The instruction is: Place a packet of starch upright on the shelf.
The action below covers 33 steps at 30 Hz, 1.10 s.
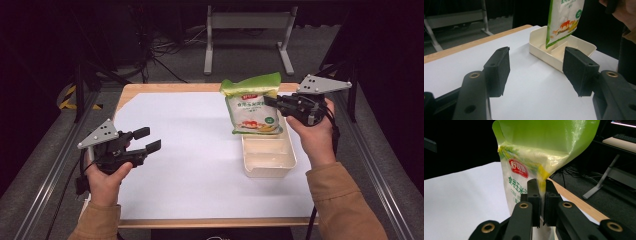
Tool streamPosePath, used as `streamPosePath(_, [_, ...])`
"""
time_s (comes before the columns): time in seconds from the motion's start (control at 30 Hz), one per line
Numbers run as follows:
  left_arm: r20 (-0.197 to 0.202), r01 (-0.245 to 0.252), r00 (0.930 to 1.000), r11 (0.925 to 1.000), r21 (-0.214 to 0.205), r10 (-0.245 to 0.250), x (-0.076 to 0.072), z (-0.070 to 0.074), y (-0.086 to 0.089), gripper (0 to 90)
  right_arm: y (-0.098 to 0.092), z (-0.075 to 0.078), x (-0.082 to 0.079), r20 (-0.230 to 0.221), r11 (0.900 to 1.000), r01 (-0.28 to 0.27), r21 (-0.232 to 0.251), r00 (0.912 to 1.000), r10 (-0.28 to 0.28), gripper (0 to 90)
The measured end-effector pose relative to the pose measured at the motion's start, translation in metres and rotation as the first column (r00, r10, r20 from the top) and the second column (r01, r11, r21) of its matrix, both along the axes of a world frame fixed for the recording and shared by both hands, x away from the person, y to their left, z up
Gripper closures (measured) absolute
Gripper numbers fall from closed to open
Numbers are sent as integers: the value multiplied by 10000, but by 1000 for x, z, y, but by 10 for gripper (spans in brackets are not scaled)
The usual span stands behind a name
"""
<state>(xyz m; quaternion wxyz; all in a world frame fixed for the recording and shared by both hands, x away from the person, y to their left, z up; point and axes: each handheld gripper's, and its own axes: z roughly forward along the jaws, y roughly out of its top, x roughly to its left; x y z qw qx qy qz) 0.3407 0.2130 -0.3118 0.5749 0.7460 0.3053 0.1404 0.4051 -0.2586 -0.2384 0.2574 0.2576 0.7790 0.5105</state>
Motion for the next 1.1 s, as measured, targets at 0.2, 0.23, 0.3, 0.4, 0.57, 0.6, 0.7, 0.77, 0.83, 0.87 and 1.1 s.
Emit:
streamPosePath(0.2, [-81, 4, 10000, 10000, -39, -4, 1, -1, 1, 398, -11, -3, 4, 121, 9999, 80, 69, 9999, -80, 855])
streamPosePath(0.23, [-82, 6, 10000, 10000, -34, -6, 1, -1, 1, 398, -12, -4, 5, 129, 9999, 109, 72, 9999, -110, 855])
streamPosePath(0.3, [-85, 4, 10000, 10000, -40, -4, 1, -2, 1, 398, -15, -6, 6, 99, 9998, 171, 82, 9998, -171, 855])
streamPosePath(0.4, [-125, -11, 9999, 10000, -67, 11, 1, -2, 1, 398, -20, -9, 9, 71, 9996, 277, 69, 9996, -278, 855])
streamPosePath(0.57, [-118, -17, 9999, 10000, -29, 16, 2, -2, 2, 398, -25, -14, 13, 3, 9989, 451, 116, 9990, -451, 855])
streamPosePath(0.6, [-118, -17, 9999, 10000, -29, 16, 2, -2, 2, 398, -26, -15, 13, -4, 9988, 483, 109, 9988, -483, 855])
streamPosePath(0.7, [-154, -6, 9999, 10000, -27, 6, 2, -3, 2, 398, -27, -18, 15, 62, 9981, 597, 120, 9982, -597, 855])
streamPosePath(0.77, [-155, -11, 9999, 10000, -22, 11, 3, -3, 2, 398, -27, -20, 16, 79, 9976, 674, 174, 9977, -676, 856])
streamPosePath(0.83, [-156, -11, 9999, 10000, -33, 11, 3, -3, 2, 398, -27, -23, 18, 32, 9972, 707, 240, 9975, -708, 856])
streamPosePath(0.87, [-155, -19, 9999, 10000, -49, 18, 3, -3, 2, 398, -27, -25, 20, -11, 9970, 721, 283, 9974, -721, 856])
streamPosePath(1.1, [-194, -42, 9998, 10000, -50, 41, 3, -4, 3, 398, -29, -36, 26, -225, 9963, 613, 599, 9979, -601, 856])
